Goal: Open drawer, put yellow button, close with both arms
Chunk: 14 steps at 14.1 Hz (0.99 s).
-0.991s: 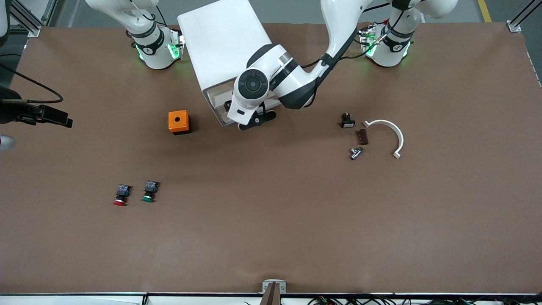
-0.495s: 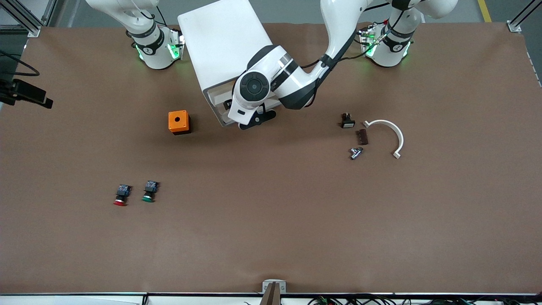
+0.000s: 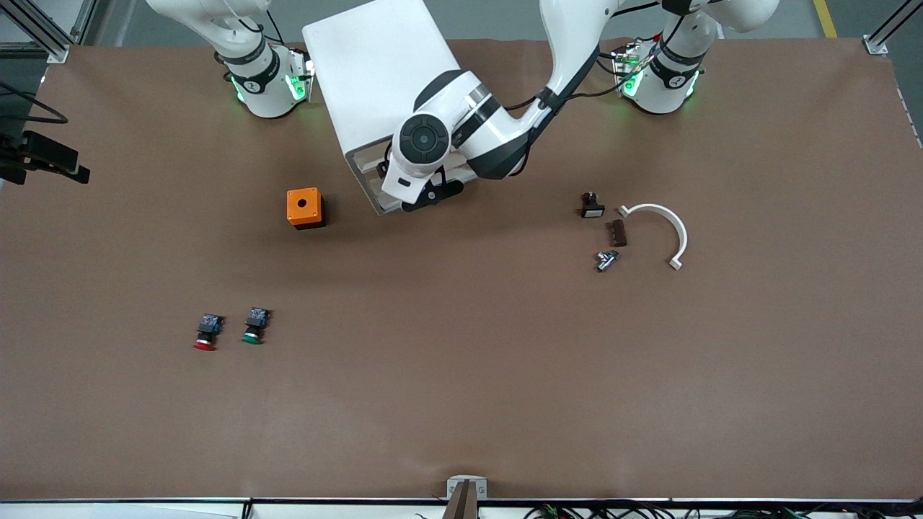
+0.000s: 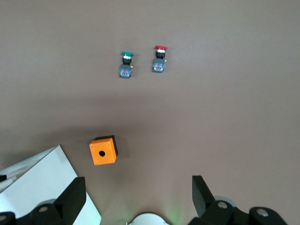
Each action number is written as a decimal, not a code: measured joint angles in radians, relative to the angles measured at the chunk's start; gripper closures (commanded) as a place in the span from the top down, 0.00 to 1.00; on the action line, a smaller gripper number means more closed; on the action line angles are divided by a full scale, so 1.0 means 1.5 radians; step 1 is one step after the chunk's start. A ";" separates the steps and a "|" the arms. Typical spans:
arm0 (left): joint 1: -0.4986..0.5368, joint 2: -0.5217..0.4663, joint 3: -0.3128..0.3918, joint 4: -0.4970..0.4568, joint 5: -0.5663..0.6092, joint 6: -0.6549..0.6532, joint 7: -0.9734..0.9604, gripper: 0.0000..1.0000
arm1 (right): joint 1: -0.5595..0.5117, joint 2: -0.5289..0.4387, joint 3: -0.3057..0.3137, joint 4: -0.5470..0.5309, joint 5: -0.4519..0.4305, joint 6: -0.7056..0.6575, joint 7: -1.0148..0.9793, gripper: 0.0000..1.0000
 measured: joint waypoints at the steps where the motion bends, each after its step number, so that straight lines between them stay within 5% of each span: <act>1: -0.003 0.000 0.000 0.000 0.000 0.000 0.000 1.00 | -0.001 -0.020 0.001 -0.027 0.000 0.017 0.006 1.00; 7: -0.010 0.000 0.001 0.000 0.000 0.000 0.000 1.00 | -0.018 -0.070 0.047 -0.080 0.000 0.037 0.049 1.00; 14: 0.025 -0.004 0.009 0.004 0.000 0.004 0.000 1.00 | -0.020 -0.089 0.045 -0.100 0.000 0.037 0.049 1.00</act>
